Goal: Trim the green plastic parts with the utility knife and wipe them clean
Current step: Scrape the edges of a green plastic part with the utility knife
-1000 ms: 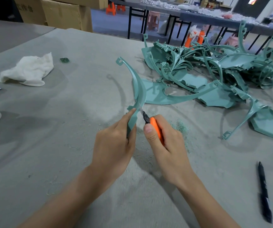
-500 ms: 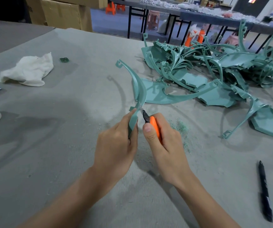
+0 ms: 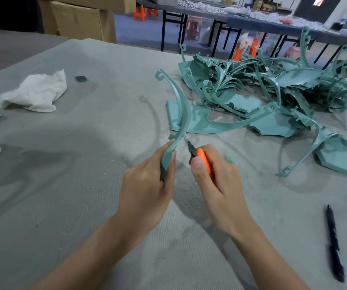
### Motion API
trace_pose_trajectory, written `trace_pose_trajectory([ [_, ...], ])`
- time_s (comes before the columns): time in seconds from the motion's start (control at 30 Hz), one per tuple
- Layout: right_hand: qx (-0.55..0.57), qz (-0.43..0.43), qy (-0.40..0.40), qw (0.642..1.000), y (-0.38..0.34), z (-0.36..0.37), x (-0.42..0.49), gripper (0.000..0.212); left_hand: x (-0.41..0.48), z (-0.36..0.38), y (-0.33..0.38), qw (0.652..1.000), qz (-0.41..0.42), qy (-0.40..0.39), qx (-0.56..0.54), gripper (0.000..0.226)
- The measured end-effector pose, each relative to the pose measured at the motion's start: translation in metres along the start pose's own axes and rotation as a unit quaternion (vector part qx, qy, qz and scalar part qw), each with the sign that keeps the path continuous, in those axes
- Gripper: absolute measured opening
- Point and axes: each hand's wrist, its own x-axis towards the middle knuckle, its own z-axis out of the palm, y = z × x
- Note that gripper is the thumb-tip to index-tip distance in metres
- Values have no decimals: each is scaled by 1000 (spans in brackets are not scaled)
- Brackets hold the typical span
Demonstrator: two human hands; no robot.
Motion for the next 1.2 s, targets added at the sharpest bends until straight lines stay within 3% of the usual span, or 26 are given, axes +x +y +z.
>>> trace_pose_trajectory([
  [0.1, -20, -1, -3, 1000, 0, 0, 0, 38, 0, -2, 2, 1000, 3, -2, -17, 45],
  [0.33, -66, -1, 19, 998, 0, 0, 1, 27, 1, 1, 4, 1000, 6, 20, -22, 23],
  [0.7, -52, -5, 25, 998, 3, 0, 2, 27, -2, 2, 5, 999, -13, 19, -35, 22],
  [0.97, -51, 20, 24, 998, 8, -3, 4, 31, -3, 2, 5, 999, 20, 27, -38, 25],
  [1.2, -39, -11, 18, 999, 6, -2, 1, 33, -2, 2, 2, 998, 20, 32, -40, 24],
])
